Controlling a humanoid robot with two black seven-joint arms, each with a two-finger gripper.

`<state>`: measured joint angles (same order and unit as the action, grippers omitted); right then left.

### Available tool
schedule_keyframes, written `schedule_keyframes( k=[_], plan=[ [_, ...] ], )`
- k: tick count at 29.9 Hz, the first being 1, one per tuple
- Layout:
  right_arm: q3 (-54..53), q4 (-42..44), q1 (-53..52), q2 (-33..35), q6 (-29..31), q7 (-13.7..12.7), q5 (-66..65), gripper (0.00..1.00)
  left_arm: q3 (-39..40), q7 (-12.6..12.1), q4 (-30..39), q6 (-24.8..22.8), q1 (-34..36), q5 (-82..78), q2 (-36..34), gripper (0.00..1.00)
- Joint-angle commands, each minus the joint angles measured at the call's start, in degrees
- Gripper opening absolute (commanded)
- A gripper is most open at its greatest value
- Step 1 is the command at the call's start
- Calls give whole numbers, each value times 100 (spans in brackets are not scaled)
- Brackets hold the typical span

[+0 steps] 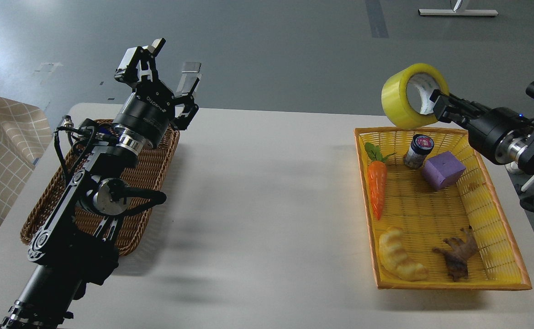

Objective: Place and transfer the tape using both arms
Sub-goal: 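Lift the tape roll out of the tray with the right gripper, then lower the tape roll onto the table center and release it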

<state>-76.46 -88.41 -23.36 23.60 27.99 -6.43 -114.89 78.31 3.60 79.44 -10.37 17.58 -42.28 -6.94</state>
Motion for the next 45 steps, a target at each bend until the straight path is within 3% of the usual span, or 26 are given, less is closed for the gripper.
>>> schedule_keyframes(
  k=[1,13,25,31,45],
  plan=[
    [297,-36,-301,-426,1,-7,2,12,0,0,-17,0,-9,1,-9,98],
    [1633,376,-846,-1393,1,-25,-647,11,27,18,-43,0,-132,45,-61,98],
    [2055,1264,-794,-2280,1,-42,-1011,8,325,26,-43,-9,-474,36,-44,98],
    [2311,1300,-732,-2360,1,-77,-1011,8,325,202,-34,-9,-580,36,-44,98],
    [2952,1484,-600,-2360,1,-69,-1011,9,387,202,-34,-18,-580,36,-61,98]
  ],
)
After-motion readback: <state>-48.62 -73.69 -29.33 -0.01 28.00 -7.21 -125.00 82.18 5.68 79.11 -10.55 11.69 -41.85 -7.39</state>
